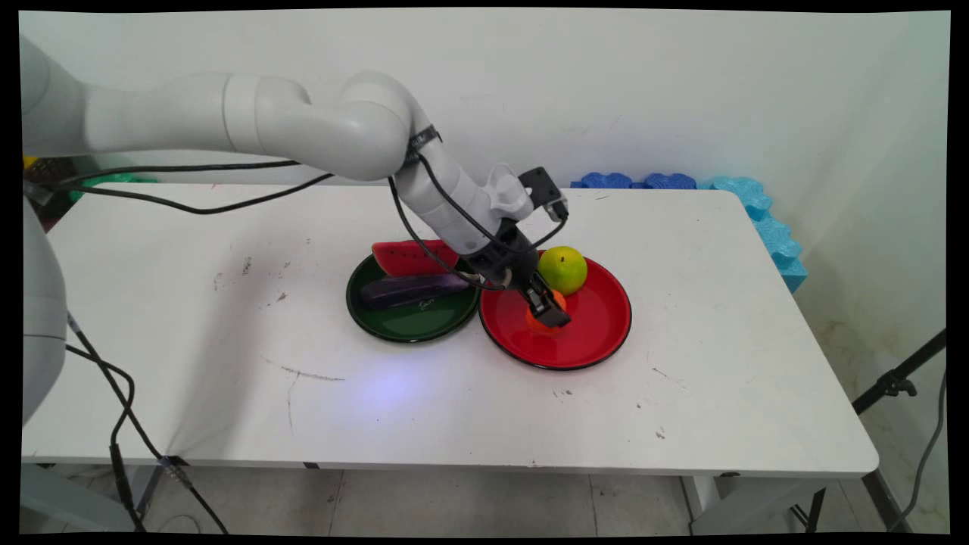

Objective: Place the picked object on the red plate

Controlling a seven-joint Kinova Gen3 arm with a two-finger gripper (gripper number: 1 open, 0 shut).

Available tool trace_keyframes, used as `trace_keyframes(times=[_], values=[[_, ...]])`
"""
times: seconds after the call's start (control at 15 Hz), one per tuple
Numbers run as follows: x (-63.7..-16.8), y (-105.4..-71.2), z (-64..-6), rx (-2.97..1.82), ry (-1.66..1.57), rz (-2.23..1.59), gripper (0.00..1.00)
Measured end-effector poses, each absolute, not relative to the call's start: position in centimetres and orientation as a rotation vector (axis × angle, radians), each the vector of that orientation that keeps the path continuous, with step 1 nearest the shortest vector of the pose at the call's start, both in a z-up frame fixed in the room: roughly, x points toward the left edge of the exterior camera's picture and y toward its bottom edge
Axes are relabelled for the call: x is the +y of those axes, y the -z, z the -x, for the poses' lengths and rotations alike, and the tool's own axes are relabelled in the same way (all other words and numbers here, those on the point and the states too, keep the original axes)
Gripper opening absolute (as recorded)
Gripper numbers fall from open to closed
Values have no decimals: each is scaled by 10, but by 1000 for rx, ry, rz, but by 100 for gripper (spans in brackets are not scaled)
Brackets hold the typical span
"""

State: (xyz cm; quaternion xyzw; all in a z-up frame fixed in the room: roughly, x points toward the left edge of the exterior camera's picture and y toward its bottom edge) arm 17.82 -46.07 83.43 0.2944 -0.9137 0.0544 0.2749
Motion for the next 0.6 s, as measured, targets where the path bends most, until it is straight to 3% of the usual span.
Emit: trace_keyframes(times=[0.27, 0.33, 0.6], values=[[-469, -822, -174, -2454, -151, -797, 0], [-470, -820, -173, -2451, -151, -798, 100], [-472, -819, -170, -2440, -134, -804, 100]])
